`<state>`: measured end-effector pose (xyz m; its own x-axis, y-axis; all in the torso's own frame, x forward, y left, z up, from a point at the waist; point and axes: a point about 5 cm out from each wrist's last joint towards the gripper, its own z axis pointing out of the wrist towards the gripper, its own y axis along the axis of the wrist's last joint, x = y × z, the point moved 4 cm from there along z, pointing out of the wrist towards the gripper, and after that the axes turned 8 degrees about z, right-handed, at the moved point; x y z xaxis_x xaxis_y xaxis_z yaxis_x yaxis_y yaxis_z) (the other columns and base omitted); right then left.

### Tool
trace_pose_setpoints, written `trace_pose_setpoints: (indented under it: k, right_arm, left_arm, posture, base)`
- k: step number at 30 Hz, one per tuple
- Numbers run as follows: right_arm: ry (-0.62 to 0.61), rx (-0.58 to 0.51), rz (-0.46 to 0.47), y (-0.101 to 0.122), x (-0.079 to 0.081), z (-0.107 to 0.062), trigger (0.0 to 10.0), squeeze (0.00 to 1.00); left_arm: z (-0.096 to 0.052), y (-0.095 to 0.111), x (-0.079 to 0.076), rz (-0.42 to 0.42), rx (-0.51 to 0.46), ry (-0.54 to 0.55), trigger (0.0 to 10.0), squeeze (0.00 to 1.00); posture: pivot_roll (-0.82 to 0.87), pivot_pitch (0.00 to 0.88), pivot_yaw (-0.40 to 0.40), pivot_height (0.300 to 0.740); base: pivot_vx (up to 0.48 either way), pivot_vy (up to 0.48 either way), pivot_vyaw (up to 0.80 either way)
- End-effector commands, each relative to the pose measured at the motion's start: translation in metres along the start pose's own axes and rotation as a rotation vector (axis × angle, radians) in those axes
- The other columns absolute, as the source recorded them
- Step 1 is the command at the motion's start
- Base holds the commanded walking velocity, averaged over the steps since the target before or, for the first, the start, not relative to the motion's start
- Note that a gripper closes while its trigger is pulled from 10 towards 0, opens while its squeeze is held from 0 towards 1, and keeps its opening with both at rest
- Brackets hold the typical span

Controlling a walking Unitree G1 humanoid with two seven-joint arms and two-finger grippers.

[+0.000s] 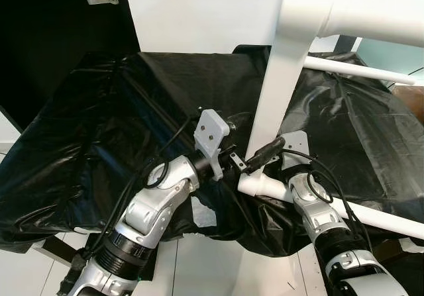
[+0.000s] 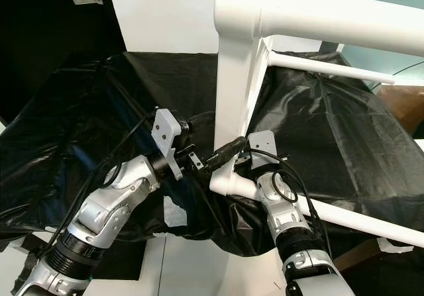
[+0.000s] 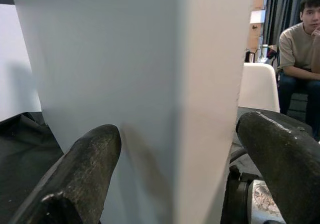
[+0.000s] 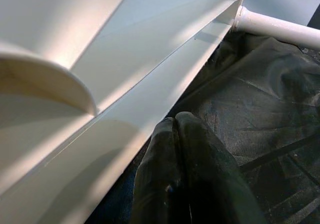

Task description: Building children table

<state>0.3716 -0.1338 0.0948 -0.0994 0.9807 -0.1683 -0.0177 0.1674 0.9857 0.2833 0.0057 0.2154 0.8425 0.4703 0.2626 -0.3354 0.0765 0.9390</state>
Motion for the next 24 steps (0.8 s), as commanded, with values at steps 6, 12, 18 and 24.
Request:
trace_pose_setpoints:
  k: [6, 12, 18, 24]
  right_arm:
    - [0.01, 0.139, 0.0, -0.036, 0.006, -0.012, 10.0, 0.0]
    - [0.004, 0.142, -0.003, -0.037, 0.004, -0.012, 10.0, 0.0]
    - [0.0, 0.142, -0.002, -0.036, 0.003, -0.012, 10.0, 0.0]
    - [-0.005, 0.144, -0.001, -0.037, 0.003, -0.013, 10.0, 0.0]
  left_arm:
    - [0.002, 0.003, 0.009, 0.019, 0.03, 0.1, 10.0, 0.0]
    - [0.005, 0.004, 0.011, 0.04, 0.052, 0.105, 10.0, 0.0]
    - [0.012, 0.005, 0.007, 0.018, 0.051, 0.106, 0.0, 0.0]
    - [0.021, 0.009, 0.001, 0.024, 0.03, 0.069, 0.0, 0.0]
  posture:
    - [-0.03, 0.021, 0.012, 0.74]
    - [-0.04, 0.023, 0.013, 0.74]
    - [-0.04, 0.023, 0.012, 0.74]
    - [-0.04, 0.025, 0.016, 0.74]
  base:
    - [0.0, 0.0, 0.0]
    - [0.0, 0.0, 0.0]
    - [0.0, 0.0, 0.0]
    - [0.0, 0.0, 0.0]
